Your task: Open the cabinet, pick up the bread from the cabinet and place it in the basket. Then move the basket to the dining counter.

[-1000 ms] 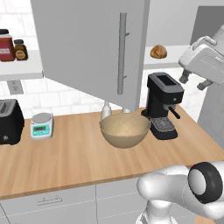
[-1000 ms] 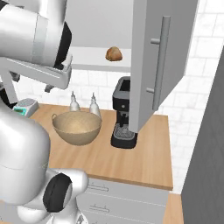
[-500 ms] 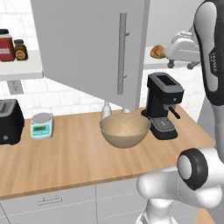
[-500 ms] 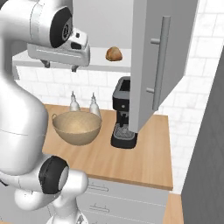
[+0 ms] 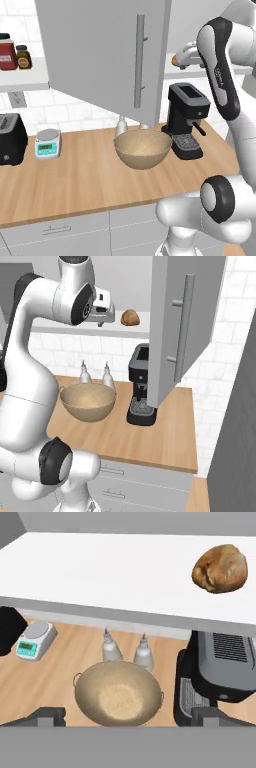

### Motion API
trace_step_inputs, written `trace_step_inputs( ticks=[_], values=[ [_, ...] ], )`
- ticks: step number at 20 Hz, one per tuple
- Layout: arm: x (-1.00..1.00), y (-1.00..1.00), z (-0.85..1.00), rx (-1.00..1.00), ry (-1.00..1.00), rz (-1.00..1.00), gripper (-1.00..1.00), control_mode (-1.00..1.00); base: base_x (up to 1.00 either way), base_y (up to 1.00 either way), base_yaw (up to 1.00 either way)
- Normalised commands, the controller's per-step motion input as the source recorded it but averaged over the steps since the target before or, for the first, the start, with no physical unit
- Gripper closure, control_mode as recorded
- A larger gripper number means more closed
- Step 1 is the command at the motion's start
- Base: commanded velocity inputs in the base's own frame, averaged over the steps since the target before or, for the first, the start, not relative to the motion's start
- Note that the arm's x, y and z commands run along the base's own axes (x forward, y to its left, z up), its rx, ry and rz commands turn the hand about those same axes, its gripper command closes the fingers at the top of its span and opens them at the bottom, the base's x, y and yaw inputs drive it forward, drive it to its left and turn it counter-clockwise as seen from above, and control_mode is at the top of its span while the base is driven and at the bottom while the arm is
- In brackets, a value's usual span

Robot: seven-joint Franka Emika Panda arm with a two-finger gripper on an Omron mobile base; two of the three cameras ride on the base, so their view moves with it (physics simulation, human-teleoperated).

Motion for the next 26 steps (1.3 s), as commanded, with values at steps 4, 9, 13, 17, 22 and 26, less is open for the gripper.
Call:
trace_step_inputs(
  ticks=[4,9,13,17,22,26],
  values=[
    [1.0,-0.48,0.07,-0.01,-0.02,-0.22,-1.0,-1.0,0.0,0.0,0.0],
    [0.85,-0.33,0.06,0.01,0.06,-0.25,-1.0,-1.0,0.0,0.0,0.0],
    [0.6,-0.02,0.0,0.12,0.0,-0.1,-1.0,-1.0,0.0,0.0,0.0],
    [0.67,-0.33,0.0,0.03,0.0,-0.07,-1.0,-1.0,0.0,0.0,0.0],
    [0.38,-0.35,0.0,-0.01,-0.15,0.0,-1.0,-1.0,0.0,0.0,0.0],
    [0.17,0.07,-0.01,-0.01,-0.21,0.0,-1.0,-1.0,0.0,0.0,0.0]
  ],
)
